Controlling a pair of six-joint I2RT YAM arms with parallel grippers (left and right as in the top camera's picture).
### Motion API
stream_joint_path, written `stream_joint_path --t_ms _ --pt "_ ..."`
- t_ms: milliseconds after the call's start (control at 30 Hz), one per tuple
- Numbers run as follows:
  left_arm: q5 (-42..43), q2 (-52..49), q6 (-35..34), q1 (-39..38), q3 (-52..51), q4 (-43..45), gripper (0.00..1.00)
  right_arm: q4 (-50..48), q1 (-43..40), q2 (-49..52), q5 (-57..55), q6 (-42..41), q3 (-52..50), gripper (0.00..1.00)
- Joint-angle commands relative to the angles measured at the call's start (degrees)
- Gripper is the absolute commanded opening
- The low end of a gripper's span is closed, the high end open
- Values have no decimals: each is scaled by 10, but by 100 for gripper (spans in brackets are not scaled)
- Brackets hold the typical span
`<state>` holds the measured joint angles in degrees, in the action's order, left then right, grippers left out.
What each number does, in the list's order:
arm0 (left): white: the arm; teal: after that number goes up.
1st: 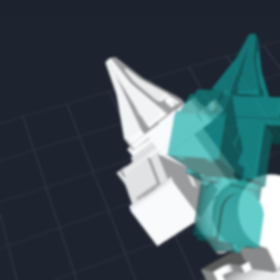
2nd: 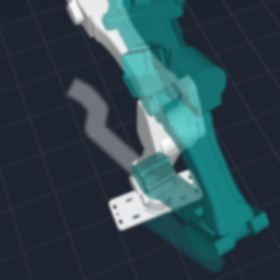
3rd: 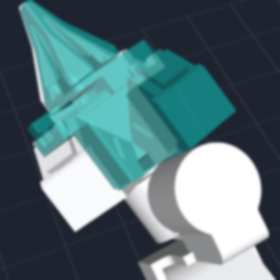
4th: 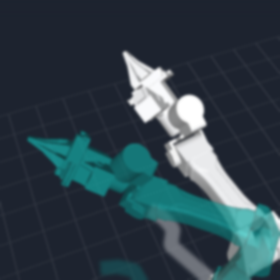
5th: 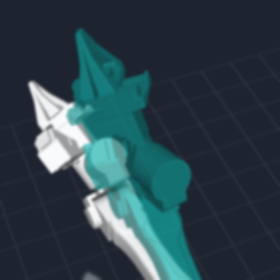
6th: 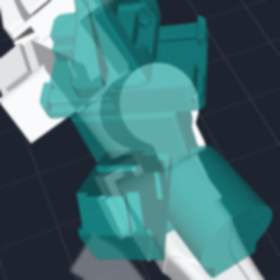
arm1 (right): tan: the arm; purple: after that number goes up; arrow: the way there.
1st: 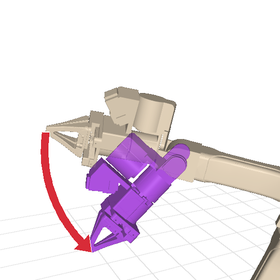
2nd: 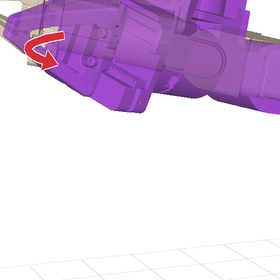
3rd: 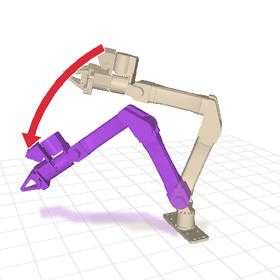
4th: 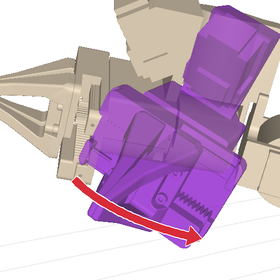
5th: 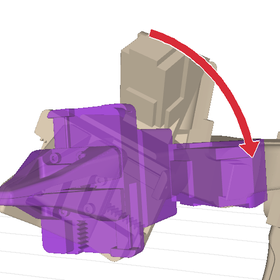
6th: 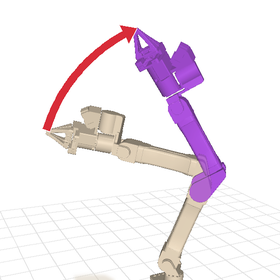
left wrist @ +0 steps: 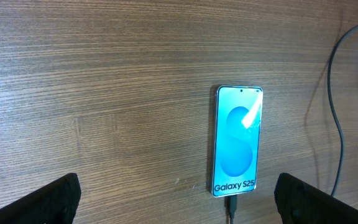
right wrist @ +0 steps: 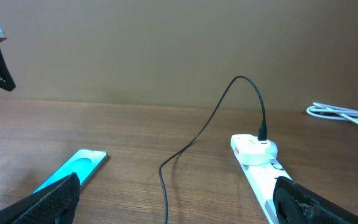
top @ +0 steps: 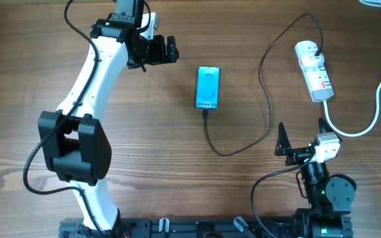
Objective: Plug charger to phone and switch on socket
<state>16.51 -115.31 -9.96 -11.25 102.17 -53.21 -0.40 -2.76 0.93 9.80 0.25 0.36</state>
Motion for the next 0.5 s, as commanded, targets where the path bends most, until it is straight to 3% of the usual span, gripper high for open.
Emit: stream_joint_path --t_ms 0,300,467 --pt "-16 -2 6 -1 -1 -4 100 -2 3 -1 -11 -6 -1 100" --pt "-44 -3 25 -13 -14 -2 100 -2 3 0 -11 -6 -1 100" --pt "-44 54 33 -24 -143 147 100 -2 3 0 -11 -6 -1 100"
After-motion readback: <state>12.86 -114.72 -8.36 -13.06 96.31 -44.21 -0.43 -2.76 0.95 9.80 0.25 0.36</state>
